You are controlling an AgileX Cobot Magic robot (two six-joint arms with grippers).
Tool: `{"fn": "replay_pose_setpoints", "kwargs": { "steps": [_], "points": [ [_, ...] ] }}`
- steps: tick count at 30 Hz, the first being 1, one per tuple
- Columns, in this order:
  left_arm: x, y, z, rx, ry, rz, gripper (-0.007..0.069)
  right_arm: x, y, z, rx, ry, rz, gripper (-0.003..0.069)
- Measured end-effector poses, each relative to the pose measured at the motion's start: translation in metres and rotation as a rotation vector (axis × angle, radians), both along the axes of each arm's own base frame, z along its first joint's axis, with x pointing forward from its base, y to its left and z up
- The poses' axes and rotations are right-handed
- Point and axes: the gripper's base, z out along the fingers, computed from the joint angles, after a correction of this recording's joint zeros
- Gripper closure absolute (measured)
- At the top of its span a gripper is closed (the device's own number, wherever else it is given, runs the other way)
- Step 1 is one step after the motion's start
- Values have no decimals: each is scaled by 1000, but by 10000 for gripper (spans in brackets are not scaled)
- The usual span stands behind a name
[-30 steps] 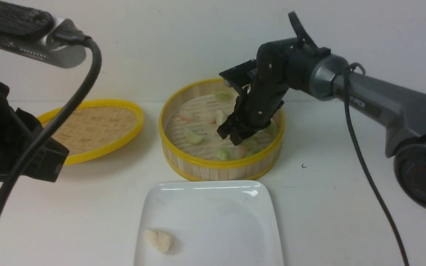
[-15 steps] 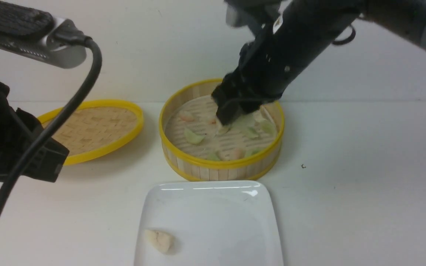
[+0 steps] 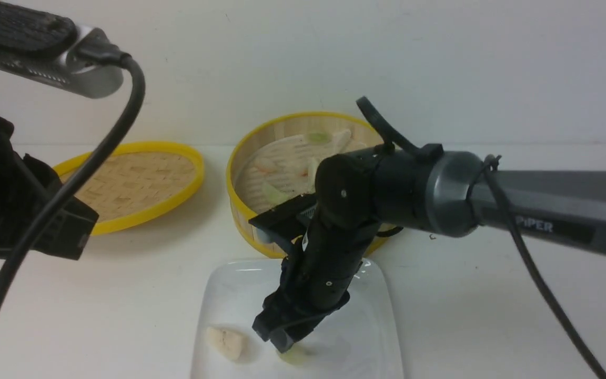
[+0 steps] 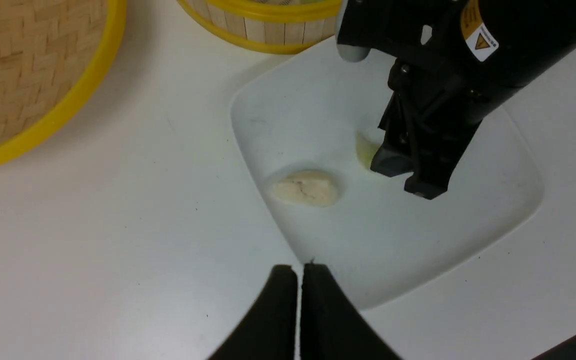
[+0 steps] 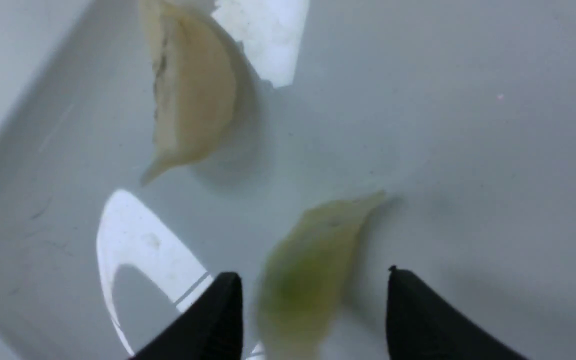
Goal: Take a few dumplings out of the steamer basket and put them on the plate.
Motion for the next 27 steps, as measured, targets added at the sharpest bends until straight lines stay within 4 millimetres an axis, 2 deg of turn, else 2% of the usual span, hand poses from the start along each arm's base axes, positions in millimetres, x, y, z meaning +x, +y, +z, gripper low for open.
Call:
{"fn": "replay_pose_setpoints", "kwargs": {
  "steps": [1, 4, 6, 8, 10, 11, 12, 13, 14, 17, 18, 19, 21, 24, 25, 26, 27],
  "points": [
    [0, 0, 0, 0, 0, 0, 631, 1, 0, 4, -7, -4, 5, 227],
    [0, 0, 0, -1, 0, -1, 631, 3, -1, 15, -26, -20, 21, 223],
    [0, 0, 0, 0, 0, -3, 631, 3, -4, 39, -38, -58, 34, 294],
    [0, 0, 0, 3, -2, -3, 631, -3, -16, 90, -18, -162, 29, 481],
    [0, 0, 0, 4, -2, -5, 631, -13, -35, 136, 10, -265, -11, 603],
    [0, 0, 0, 4, -2, -6, 631, -21, -47, 160, 25, -325, -37, 633],
    [0, 0, 0, 4, -2, -6, 631, -23, -49, 164, 35, -332, -44, 637],
    [0, 0, 0, 5, -3, -6, 631, -33, -63, 187, 59, -389, -78, 653],
    [0, 0, 0, 5, -3, -7, 631, -52, -87, 218, 101, -484, -128, 665],
    [0, 0, 0, 3, -2, -10, 631, -87, -127, 253, 199, -622, -213, 671],
    [0, 0, 0, 2, -2, -11, 631, -92, -133, 254, 209, -643, -223, 671],
    [0, -1, 0, -2, 0, -12, 631, -115, -158, 263, 275, -713, -267, 672],
    [0, -2, 1, -16, -2, -16, 631, -140, -184, 260, 342, -781, -310, 672],
    [1, -5, 3, -54, -25, -20, 631, -175, -219, 239, 470, -894, -351, 672],
    [1, -5, 3, -60, -28, -21, 631, -179, -223, 230, 476, -898, -352, 672],
    [3, -7, 5, -78, -47, -26, 631, -200, -243, 210, 571, -963, -369, 673],
    [3, -7, 5, -77, -49, -27, 631, -205, -247, 210, 594, -974, -377, 673]
  ]
}}
